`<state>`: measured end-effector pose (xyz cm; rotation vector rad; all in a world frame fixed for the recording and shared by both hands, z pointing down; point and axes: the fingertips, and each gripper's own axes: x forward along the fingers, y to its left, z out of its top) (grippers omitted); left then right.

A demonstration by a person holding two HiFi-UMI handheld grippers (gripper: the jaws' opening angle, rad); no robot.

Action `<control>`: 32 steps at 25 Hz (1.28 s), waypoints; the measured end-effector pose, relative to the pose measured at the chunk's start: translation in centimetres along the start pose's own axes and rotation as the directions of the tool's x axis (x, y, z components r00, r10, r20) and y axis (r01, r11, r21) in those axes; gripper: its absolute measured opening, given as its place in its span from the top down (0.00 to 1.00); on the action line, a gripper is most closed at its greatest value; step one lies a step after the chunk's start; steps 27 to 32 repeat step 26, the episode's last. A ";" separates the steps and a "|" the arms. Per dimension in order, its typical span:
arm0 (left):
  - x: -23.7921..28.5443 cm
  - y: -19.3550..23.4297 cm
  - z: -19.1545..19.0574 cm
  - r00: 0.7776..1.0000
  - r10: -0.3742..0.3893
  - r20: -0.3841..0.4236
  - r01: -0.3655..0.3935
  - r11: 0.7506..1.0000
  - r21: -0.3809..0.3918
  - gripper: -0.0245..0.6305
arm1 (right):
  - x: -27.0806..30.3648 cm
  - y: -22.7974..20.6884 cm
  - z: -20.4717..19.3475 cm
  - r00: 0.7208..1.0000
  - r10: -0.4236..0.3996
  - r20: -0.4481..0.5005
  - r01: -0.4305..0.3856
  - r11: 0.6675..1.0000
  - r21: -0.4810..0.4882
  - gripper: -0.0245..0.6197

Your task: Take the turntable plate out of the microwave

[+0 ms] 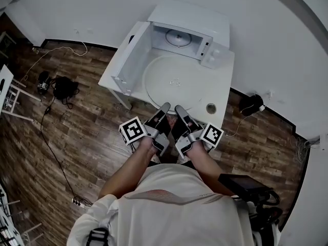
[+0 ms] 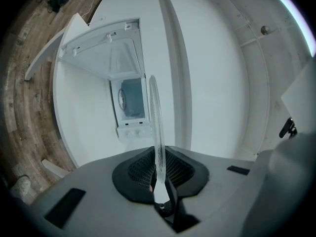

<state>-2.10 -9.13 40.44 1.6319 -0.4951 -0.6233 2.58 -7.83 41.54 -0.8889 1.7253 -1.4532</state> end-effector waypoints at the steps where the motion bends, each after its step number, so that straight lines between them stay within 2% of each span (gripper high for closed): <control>1: 0.1 -0.3 -0.9 1.000 -0.002 0.006 0.002 1.000 -0.003 0.88 | -0.8 0.2 0.2 1.000 0.003 -0.008 -0.003 1.000 -0.001 0.90; 11: 2.2 -0.7 -4.8 0.999 0.019 0.050 -0.020 1.000 0.014 0.88 | -4.2 0.9 3.2 0.998 0.009 -0.061 -0.010 1.000 -0.016 0.89; 18: 3.0 -0.7 -4.9 0.998 0.018 0.058 -0.020 0.999 0.026 0.88 | -4.2 0.8 4.1 0.997 0.013 -0.076 -0.014 1.000 -0.014 0.89; 32: 1.9 -1.1 -4.3 0.998 0.019 0.067 -0.020 1.000 0.022 0.88 | -3.7 1.1 3.0 0.996 0.015 -0.086 -0.017 1.000 -0.023 0.89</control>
